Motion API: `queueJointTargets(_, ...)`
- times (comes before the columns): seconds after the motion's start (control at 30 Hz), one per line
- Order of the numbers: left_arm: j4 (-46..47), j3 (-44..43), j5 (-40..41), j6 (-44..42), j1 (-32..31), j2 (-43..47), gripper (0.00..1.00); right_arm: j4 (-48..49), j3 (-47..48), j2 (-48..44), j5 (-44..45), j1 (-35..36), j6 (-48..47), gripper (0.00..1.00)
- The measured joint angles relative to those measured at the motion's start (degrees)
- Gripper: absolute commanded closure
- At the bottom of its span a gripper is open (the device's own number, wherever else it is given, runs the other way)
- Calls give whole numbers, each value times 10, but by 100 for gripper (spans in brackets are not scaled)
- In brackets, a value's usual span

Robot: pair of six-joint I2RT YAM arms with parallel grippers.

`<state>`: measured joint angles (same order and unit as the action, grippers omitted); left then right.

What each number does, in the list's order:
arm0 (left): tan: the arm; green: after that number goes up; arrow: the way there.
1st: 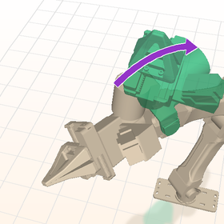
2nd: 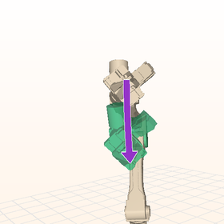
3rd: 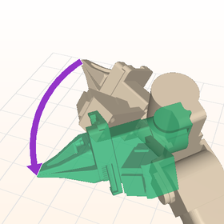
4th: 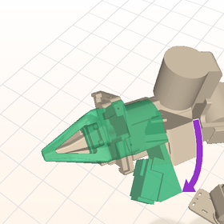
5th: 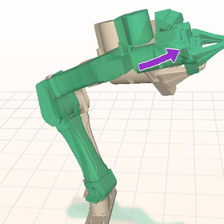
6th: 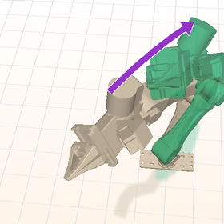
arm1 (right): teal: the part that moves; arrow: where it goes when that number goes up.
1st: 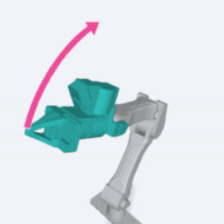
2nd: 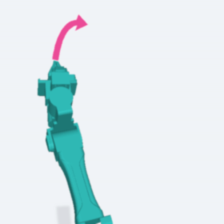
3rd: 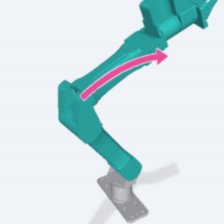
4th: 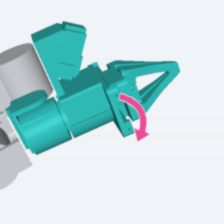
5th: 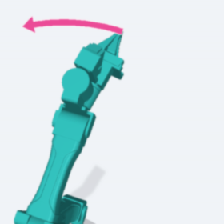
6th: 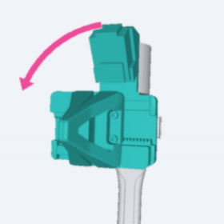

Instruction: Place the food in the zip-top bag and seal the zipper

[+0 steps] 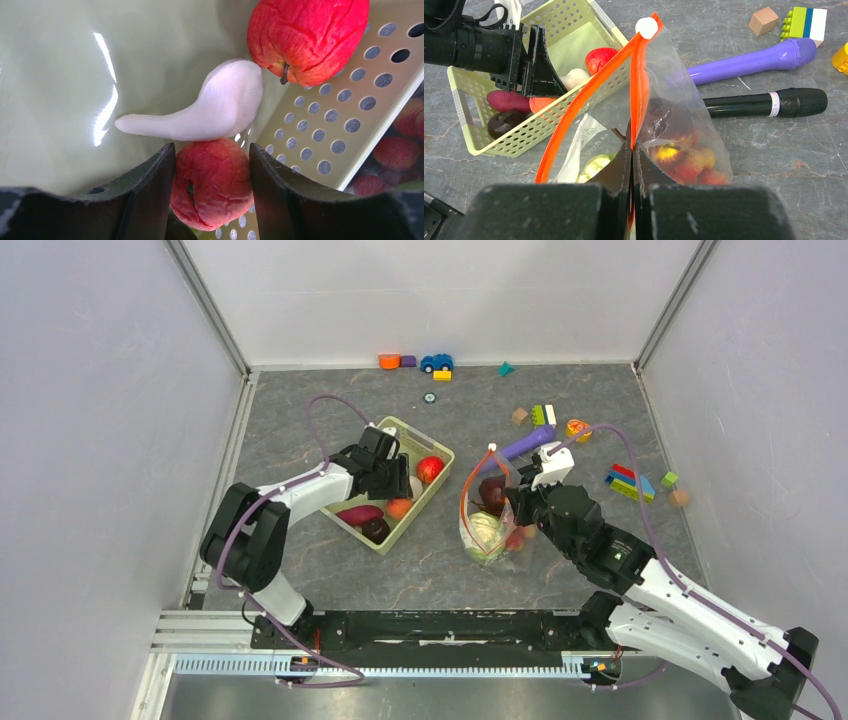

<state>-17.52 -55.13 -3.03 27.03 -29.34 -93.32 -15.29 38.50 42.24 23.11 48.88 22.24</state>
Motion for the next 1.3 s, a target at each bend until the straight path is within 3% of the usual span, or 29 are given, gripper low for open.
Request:
queueJointTargets(0.27,0,0,-14,0,-4,-4,31,2,-8,0,3,-2,0,100)
queueJointTargets(0.37,-9,1,-19,0,-14,-15,31,2,-9,0,4,-2,0,100)
queueJointTargets(0.53,-17,2,-19,0,-24,-20,62,2,-9,-5,5,-2,0,100)
queueJointTargets(0.7,-21,2,-14,0,-27,-17,79,2,-9,-9,11,-3,0,100)
queueJointTargets(0.97,-46,11,15,0,-27,28,84,3,-9,-5,14,-3,0,100)
queueJointTargets(1.3,-48,7,58,0,-27,169,85,6,-9,-6,14,-3,-1,100)
